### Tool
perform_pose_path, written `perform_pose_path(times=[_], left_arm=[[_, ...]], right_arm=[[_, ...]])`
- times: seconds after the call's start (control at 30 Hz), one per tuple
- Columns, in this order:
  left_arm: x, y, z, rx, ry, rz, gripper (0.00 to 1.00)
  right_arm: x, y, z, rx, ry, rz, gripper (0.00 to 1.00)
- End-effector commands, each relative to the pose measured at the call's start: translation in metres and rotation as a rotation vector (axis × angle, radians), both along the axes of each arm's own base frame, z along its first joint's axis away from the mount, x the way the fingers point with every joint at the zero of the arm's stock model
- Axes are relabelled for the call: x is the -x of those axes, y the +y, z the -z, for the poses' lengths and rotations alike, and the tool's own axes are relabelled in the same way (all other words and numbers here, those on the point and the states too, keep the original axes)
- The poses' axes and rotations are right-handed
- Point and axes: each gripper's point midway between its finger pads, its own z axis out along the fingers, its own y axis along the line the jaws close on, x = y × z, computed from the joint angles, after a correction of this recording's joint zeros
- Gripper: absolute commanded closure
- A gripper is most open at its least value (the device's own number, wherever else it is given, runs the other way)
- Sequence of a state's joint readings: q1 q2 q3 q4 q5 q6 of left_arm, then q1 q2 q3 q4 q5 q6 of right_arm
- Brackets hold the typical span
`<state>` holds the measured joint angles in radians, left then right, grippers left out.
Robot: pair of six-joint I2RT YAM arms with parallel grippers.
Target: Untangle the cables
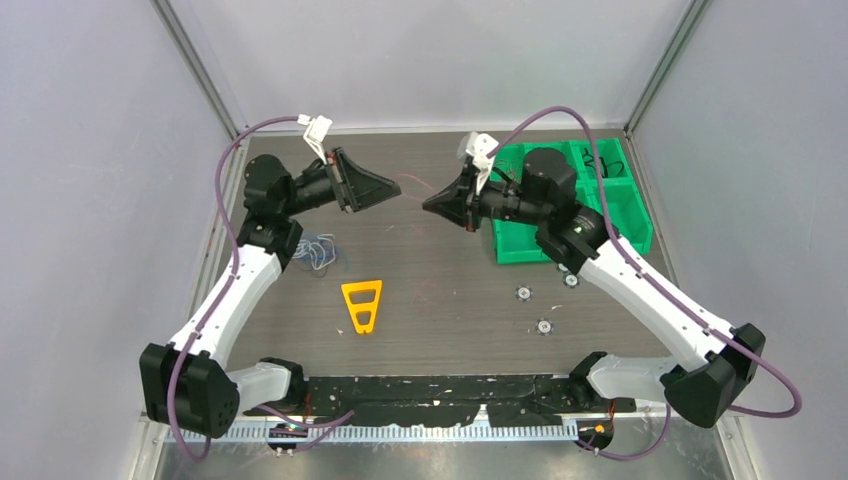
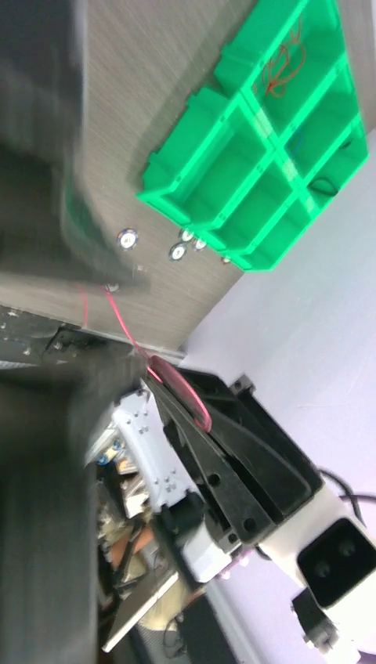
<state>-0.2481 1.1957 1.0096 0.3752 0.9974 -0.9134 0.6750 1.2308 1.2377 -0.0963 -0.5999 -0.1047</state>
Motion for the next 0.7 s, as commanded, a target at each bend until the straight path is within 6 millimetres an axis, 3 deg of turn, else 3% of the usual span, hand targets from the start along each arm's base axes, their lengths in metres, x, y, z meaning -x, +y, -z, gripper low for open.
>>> perform_pose_path(times=[0.0,0.07,0.2,0.33,0.4,0.57,0.67], left_arm=[[-0.014,0.013,0.016,0.003,-0.029,-0.104,0.33],[-0.010,0.017,0.029,-0.020,-0.090,-0.127,0.16],[-0.004,0.020,0.054,-0.110,-0.224,-0.133,0.02],[-0.007,0.023,0.075,-0.199,-0.268,-0.134,0.01],[-0.009,0.024,0.081,-0.224,-0.276,-0.136,0.00],[-0.015,0.023,0.085,-0.250,-0.294,-0.132,0.00],[-0.020,0.021,0.083,-0.252,-0.293,-0.128,0.00]], right_arm=[[-0.002,-0.026,-0.052,-0.099,0.000,0.091,0.94],[-0.006,-0.031,-0.067,-0.136,0.022,0.119,0.95],[-0.016,-0.047,-0.088,-0.177,0.039,0.190,0.95],[-0.032,-0.079,-0.109,-0.192,0.020,0.309,0.94],[-0.045,-0.109,-0.121,-0.197,0.001,0.401,0.95],[-0.048,-0.163,-0.166,-0.221,-0.085,0.551,0.94],[-0.053,-0.194,-0.175,-0.208,-0.103,0.658,0.95]])
